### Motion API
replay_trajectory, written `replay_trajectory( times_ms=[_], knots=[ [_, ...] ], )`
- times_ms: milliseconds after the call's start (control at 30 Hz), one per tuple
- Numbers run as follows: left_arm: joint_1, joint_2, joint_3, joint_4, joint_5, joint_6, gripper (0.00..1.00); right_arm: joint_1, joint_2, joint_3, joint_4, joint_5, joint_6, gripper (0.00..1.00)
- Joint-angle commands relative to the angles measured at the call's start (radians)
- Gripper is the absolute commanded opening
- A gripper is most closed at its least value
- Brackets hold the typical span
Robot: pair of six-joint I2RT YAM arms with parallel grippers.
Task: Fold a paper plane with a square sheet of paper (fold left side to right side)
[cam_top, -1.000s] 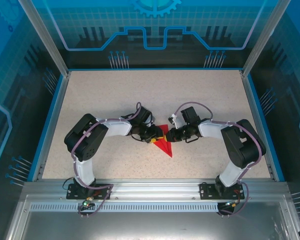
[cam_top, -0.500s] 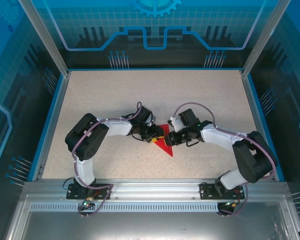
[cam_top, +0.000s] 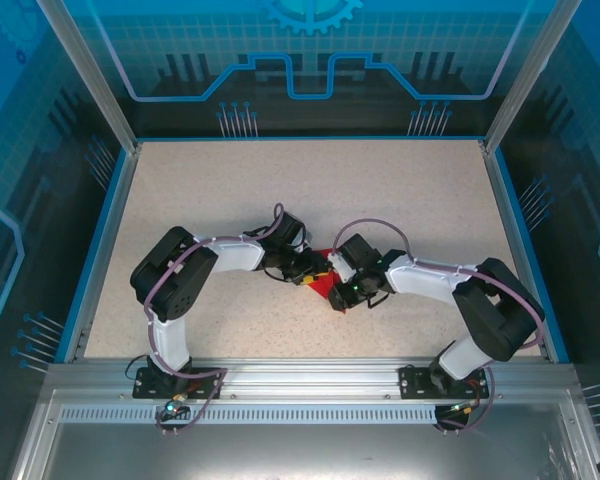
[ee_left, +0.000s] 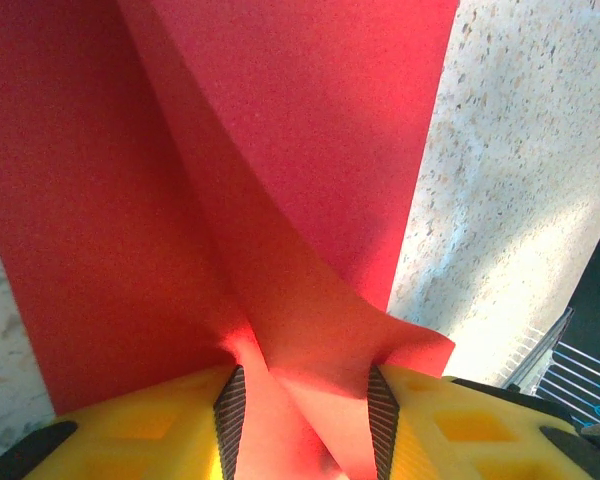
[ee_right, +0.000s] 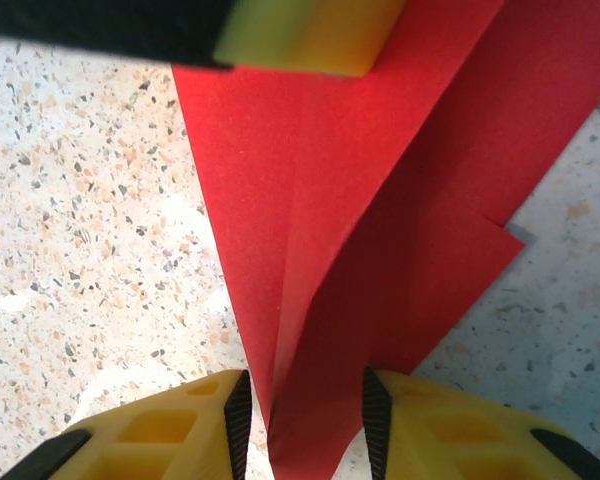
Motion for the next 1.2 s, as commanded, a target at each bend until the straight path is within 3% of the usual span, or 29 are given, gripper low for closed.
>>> replay_trajectory(
  times_ms=[0,333,600,900,1167],
  knots=[
    [-0.003,0.028,0.008,-0.046,-0.031,0.013,0.41,0.017,0.01,0.011,-0.022,0.003,0.005,0.33],
    [-0.002,0.027,0.009,-0.049,-0.032,0.013,0.41,0.02,0.004,0.017,-0.031,0.006,-0.002,0.25],
    [-0.003,0.022,0.003,-0.05,-0.035,0.014,0.41,0.016,0.005,0.004,0.002,-0.047,-0.004,0.12],
    [-0.003,0.032,0.001,-0.052,-0.039,0.013,0.41,-0.044,0.009,-0.031,0.068,-0.207,-0.028,0.1],
    [-0.003,0.036,0.002,-0.06,-0.046,0.016,0.41,-0.073,0.011,-0.037,0.06,-0.217,-0.037,0.15]
  ],
)
